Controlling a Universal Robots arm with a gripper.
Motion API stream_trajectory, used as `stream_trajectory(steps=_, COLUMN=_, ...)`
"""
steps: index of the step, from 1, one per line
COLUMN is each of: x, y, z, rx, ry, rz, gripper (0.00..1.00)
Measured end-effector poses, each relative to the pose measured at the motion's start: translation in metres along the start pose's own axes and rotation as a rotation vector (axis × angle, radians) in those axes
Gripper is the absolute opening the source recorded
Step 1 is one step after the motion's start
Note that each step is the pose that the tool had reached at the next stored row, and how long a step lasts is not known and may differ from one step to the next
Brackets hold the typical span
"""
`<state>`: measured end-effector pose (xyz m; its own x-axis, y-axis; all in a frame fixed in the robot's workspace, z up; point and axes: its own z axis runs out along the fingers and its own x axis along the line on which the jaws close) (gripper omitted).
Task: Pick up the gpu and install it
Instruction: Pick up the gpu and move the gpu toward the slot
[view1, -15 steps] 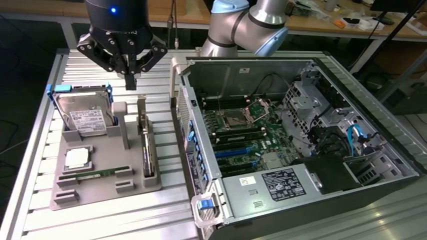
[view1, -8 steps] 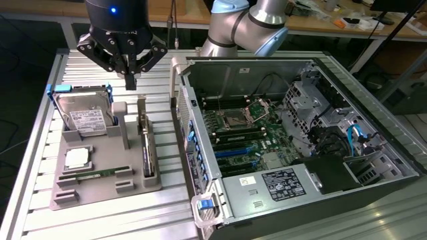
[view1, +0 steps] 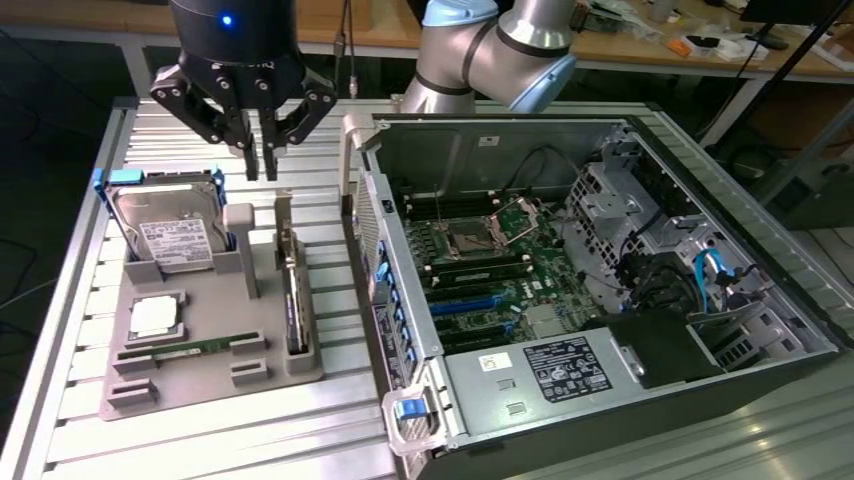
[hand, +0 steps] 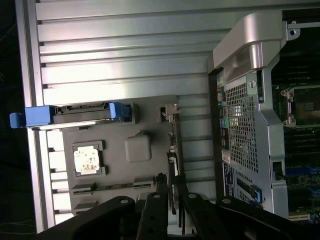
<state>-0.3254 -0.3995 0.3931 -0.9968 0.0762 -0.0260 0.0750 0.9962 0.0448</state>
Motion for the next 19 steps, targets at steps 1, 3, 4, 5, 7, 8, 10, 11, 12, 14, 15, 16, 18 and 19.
stream_trajectory(steps=1, x=0.0, y=0.0, z=0.0, rx=0.0, ry=0.0, rz=0.0, gripper=0.24)
stream_trajectory(steps=3, x=0.0, y=0.0, z=0.0, rx=0.0, ry=0.0, rz=0.0, gripper=0.36)
stream_trajectory(steps=4, x=0.0, y=0.0, z=0.0, rx=0.0, ry=0.0, rz=0.0, gripper=0.36)
stream_trajectory(steps=5, x=0.0, y=0.0, z=0.0, rx=0.0, ry=0.0, rz=0.0, gripper=0.42)
stream_trajectory(steps=7, x=0.0, y=0.0, z=0.0003, rx=0.0005, ry=0.0012, rz=-0.007, gripper=0.42)
stream_trajectory(steps=8, x=0.0001, y=0.0, z=0.0004, rx=0.001, ry=0.0028, rz=-0.021, gripper=0.48)
stream_trajectory(steps=10, x=0.0001, y=0.0, z=0.0006, rx=0.0014, ry=0.0063, rz=-0.056, gripper=0.48)
stream_trajectory(steps=11, x=0.0, y=0.0, z=0.0008, rx=0.0019, ry=0.0082, rz=-0.073, gripper=0.48)
stream_trajectory(steps=12, x=0.0001, y=0.0, z=0.001, rx=0.0023, ry=0.0103, rz=-0.089, gripper=0.48)
stream_trajectory(steps=14, x=0.0, y=-0.0001, z=0.0016, rx=0.0035, ry=0.015, rz=-0.119, gripper=0.48)
stream_trajectory(steps=15, x=0.0, y=-0.0001, z=0.0021, rx=0.0043, ry=0.0182, rz=-0.132, gripper=0.48)
stream_trajectory(steps=16, x=-0.0001, y=-0.0001, z=0.0032, rx=0.0052, ry=0.0216, rz=-0.143, gripper=0.48)
stream_trajectory(steps=18, x=-0.0002, y=-0.0004, z=0.0065, rx=0.0057, ry=0.0257, rz=-0.154, gripper=0.48)
stream_trajectory(steps=19, x=-0.0002, y=-0.0008, z=0.0083, rx=0.0057, ry=0.0266, rz=-0.154, gripper=0.48)
